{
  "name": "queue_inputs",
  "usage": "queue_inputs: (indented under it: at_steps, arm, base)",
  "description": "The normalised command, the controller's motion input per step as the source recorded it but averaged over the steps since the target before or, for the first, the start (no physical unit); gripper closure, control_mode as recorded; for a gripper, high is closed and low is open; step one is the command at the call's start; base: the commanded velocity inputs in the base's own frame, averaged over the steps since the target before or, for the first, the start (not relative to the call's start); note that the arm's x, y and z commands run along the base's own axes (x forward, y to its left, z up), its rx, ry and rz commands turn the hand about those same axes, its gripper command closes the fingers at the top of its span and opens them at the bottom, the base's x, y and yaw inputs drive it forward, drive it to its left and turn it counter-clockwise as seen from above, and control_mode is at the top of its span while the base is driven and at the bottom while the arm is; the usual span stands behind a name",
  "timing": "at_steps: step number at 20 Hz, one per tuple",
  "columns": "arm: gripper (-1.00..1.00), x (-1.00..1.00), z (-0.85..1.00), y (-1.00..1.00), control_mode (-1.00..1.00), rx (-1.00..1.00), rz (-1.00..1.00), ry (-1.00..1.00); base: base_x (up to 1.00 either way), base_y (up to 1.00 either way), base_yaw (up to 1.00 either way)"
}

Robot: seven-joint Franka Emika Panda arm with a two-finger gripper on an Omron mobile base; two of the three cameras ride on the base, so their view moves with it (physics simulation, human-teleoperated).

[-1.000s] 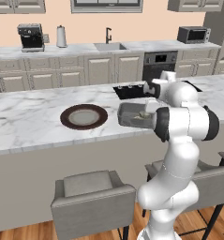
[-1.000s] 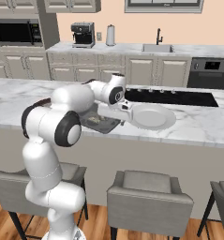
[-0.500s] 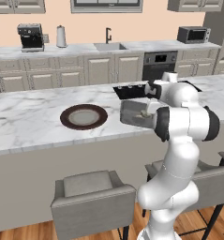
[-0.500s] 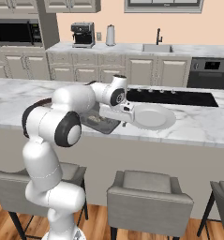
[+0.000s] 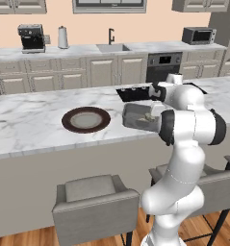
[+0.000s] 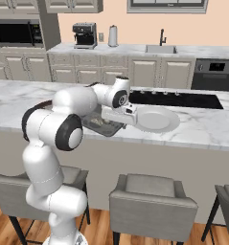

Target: Place two dumplings into each of the tupperware containers and then place the containers in the fridge.

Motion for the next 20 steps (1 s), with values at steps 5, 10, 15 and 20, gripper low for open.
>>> queue_inputs:
  at_steps: [5,10,15,20]
  arm:
    - [1.0,0.0,0.0,0.0,-1.0,0.0,0.0,0.0]
    - [1.0,-0.19,0.6,0.01,-1.0,0.01,-0.12,0.0]
    - [1.0,-0.78,0.44,0.64,-1.0,0.01,-0.28,0.01]
    - [1.0,-0.91,0.51,0.94,-1.0,0.01,-0.42,0.06]
  base:
    - [0.0,0.0,0.0]
    - [0.0,0.0,0.0]
    - [0.0,0.0,0.0]
    - [0.0,0.0,0.0]
